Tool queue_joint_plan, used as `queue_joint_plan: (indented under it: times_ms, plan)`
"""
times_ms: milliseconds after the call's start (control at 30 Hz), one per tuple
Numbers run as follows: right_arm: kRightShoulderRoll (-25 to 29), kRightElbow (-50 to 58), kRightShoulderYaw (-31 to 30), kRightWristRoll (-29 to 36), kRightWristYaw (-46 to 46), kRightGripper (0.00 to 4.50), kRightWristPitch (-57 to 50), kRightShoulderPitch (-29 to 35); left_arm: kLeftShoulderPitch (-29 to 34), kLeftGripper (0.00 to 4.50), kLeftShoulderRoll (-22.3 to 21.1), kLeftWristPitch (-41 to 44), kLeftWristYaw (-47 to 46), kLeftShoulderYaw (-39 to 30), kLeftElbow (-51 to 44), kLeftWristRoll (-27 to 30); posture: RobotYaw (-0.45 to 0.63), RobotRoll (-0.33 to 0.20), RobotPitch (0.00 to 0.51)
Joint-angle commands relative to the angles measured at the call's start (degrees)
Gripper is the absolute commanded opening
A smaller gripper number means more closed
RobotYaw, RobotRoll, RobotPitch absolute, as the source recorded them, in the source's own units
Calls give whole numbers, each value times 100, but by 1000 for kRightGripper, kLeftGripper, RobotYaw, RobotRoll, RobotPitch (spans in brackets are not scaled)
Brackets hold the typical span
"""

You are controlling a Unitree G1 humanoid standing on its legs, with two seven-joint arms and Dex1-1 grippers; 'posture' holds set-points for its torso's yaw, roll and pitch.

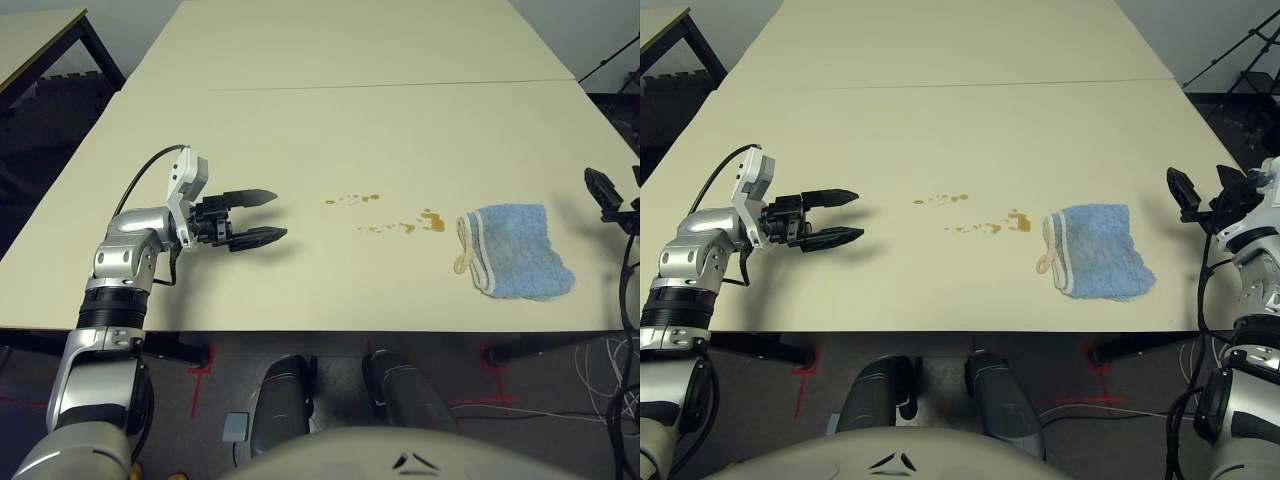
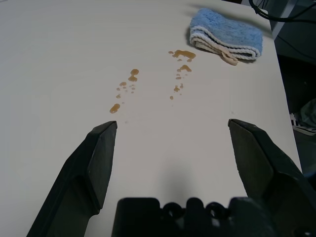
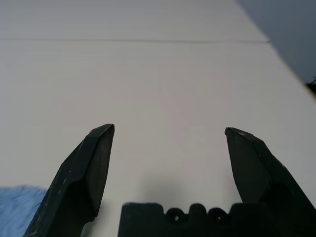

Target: Wipe the water off the table with a rag.

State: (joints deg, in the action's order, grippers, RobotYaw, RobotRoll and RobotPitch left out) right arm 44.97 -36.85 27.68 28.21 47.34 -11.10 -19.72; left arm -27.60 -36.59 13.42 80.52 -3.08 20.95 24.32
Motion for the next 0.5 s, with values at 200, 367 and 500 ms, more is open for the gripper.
queue_joint_plan:
  times_ms: [200, 367, 500]
  plan:
    - [993, 1241, -499, 290, 1226, 4475, -2209, 623, 21, 4500, -43, -59, -26, 84, 21, -107, -291, 0, 139]
    - [1265, 1437, -813, 237, 1609, 4475, -2856, 695, 86, 4500, -79, -36, -52, 49, -48, -78, -278, 0, 142]
    - [1227, 1722, -1116, 204, 1717, 4475, -3211, 820, 153, 4500, -103, -40, -65, 26, -86, -64, -271, 0, 144]
